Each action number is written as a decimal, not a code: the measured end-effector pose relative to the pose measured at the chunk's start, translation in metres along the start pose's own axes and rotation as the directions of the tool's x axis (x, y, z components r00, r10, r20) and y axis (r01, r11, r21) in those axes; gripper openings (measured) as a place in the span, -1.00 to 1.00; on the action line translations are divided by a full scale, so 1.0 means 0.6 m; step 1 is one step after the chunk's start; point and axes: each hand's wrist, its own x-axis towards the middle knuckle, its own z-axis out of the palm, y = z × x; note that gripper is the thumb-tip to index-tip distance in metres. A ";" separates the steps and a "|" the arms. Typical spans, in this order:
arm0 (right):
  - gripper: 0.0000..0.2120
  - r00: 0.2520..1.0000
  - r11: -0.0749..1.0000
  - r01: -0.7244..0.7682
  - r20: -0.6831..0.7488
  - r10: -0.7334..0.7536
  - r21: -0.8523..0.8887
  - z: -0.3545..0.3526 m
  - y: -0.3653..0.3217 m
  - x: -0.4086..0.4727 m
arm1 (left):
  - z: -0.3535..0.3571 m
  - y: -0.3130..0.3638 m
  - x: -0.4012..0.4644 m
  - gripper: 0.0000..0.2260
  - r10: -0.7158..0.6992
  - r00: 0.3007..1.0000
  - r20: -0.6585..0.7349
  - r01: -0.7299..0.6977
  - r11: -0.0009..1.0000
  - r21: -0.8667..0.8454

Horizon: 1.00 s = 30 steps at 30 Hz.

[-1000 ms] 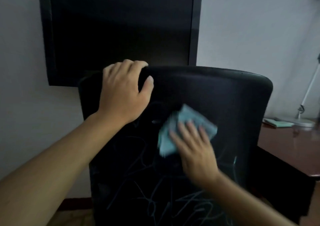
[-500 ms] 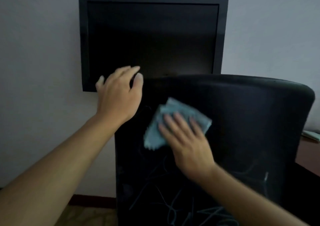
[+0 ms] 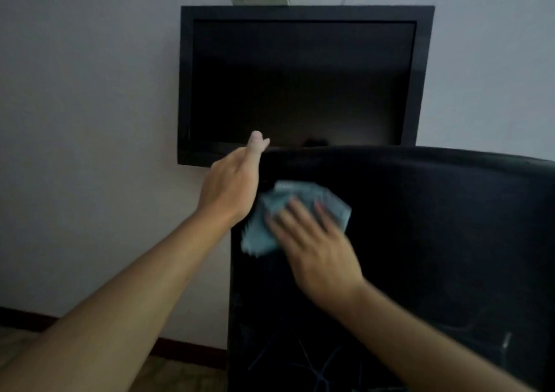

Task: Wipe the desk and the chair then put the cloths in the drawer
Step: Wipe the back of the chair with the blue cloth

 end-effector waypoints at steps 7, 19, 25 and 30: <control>-0.41 0.999 1.000 -0.014 0.033 0.015 -0.017 -0.026 -0.002 0.027 | -0.011 0.002 0.010 -0.29 -0.059 0.995 0.076 0.065 0.994 -0.082; -0.54 0.985 0.996 -0.094 0.146 0.093 0.004 -0.092 0.011 0.202 | -0.032 -0.068 0.001 -0.29 -0.251 0.958 0.140 0.257 0.524 -0.812; -0.41 0.982 0.996 0.072 0.181 -0.060 -0.058 -0.012 -0.046 0.146 | -0.037 -0.073 -0.004 -0.46 -0.241 0.950 0.199 0.300 0.519 -0.800; -0.41 0.892 0.973 0.191 0.391 -0.227 0.130 0.047 -0.129 -0.051 | 0.015 -0.127 -0.058 -0.61 -0.359 0.915 0.183 0.401 0.768 -0.499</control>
